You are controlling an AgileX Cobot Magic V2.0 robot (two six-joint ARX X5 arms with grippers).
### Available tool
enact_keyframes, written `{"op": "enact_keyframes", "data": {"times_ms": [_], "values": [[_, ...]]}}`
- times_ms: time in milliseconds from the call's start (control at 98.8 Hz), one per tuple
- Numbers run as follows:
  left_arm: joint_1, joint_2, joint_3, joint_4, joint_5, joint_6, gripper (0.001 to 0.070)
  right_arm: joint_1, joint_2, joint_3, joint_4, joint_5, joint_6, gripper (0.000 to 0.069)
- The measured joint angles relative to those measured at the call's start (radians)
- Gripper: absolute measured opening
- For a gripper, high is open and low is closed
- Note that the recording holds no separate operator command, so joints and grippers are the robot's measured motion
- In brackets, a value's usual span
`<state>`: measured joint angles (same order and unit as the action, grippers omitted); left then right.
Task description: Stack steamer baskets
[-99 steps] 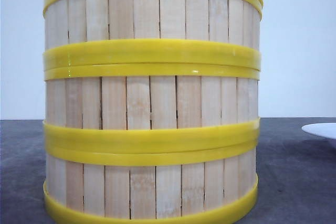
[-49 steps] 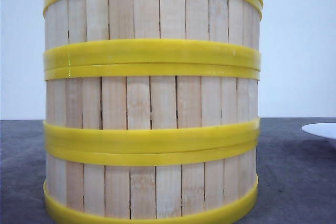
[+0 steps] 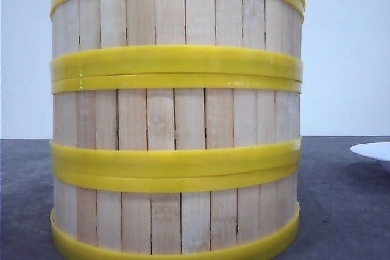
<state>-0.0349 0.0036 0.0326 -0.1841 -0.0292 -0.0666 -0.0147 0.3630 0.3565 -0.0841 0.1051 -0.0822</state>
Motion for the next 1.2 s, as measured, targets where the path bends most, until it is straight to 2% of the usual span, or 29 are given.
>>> {"op": "enact_keyframes", "data": {"times_ms": [172,537,780,1205], "values": [[0.000,0.000,0.000,0.000,0.000,0.000,0.0023,0.000,-0.124,-0.138,0.012,0.000,0.000,0.0004],[0.000,0.000,0.000,0.000,0.000,0.000,0.0023,0.000,-0.306,-0.310,0.020,0.000,0.000,0.0004],[0.000,0.000,0.000,0.000,0.000,0.000,0.0023,0.000,-0.359,-0.340,-0.012,0.000,0.000,0.0004],[0.000,0.000,0.000,0.000,0.000,0.000,0.0023,0.000,-0.359,-0.341,-0.061,-0.001,0.007,0.0004]]}}
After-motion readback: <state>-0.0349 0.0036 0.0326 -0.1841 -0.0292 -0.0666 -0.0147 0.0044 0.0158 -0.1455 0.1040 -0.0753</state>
